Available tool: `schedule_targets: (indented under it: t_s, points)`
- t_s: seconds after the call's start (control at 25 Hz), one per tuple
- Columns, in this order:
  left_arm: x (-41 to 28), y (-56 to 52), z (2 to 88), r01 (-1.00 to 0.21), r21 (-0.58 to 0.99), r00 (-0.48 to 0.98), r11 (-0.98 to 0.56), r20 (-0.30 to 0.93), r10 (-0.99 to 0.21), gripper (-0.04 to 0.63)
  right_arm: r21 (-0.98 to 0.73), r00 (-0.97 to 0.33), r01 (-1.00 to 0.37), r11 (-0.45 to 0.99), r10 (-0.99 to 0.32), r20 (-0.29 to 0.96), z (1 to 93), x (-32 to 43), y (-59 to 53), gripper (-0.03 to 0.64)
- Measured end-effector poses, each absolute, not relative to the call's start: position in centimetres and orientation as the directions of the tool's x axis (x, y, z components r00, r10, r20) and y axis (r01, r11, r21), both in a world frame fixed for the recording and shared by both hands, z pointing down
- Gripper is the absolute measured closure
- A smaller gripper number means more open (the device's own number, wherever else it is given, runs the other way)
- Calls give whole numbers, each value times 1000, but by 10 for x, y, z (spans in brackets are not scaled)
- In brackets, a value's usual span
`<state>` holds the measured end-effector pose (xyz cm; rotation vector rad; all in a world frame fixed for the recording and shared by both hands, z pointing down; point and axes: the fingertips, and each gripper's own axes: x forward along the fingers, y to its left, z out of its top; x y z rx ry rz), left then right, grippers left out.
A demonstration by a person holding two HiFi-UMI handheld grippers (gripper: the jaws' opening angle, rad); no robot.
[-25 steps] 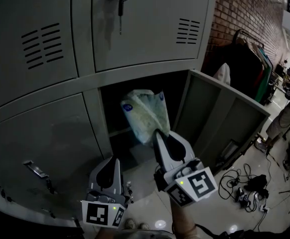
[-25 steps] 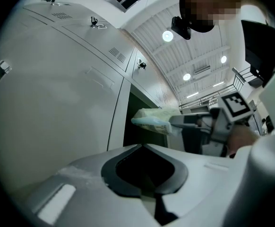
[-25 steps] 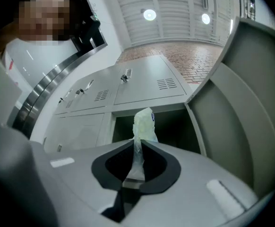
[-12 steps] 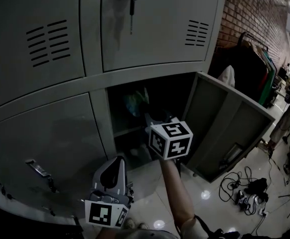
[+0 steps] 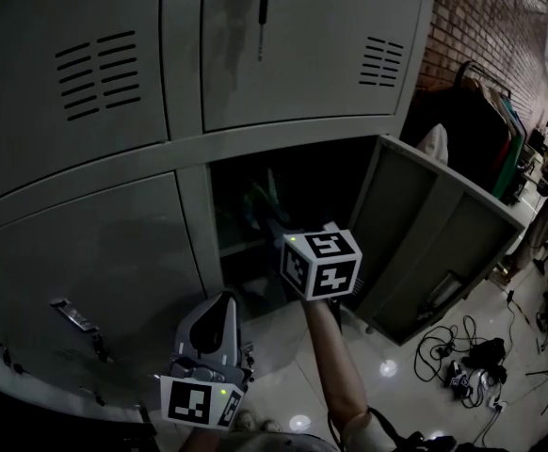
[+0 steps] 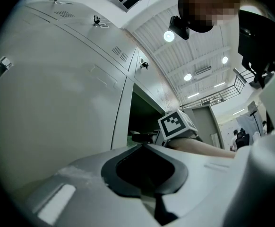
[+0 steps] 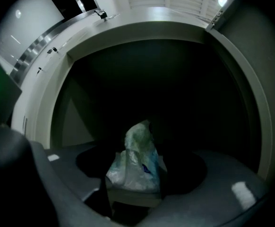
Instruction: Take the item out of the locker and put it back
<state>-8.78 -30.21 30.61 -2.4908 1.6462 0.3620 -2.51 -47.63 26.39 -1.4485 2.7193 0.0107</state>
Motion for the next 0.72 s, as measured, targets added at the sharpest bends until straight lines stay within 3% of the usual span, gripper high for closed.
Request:
schedule_targets:
  t_s: [0.04, 0.32, 0.52, 0.56, 0.64, 0.72]
  points:
    - [-88, -302, 305, -918, 20, 376, -396, -271, -886, 591, -29, -559, -827, 561, -827, -68, 260, -25, -475, 301]
    - [-88, -301, 302, -918, 17, 379, -397, -270, -885, 591, -47, -555, -826, 561, -826, -103, 251, -16, -463, 301]
    - [-94, -300, 305, -923, 17, 366, -385, -277, -888, 591, -112, -537, -812, 573, -809, -240, 226, 11, -429, 312]
    - [-94, -300, 305, -924, 17, 364, -383, -276, -890, 591, -110, -531, -809, 577, -799, -282, 218, 17, -417, 355]
    - [-95, -298, 306, -924, 18, 363, -382, -274, -890, 591, -102, -515, -806, 583, -776, -363, 207, 28, -390, 508]
    - [-94, -297, 306, -922, 20, 367, -386, -273, -889, 591, -102, -506, -803, 587, -762, -404, 208, 36, -366, 574]
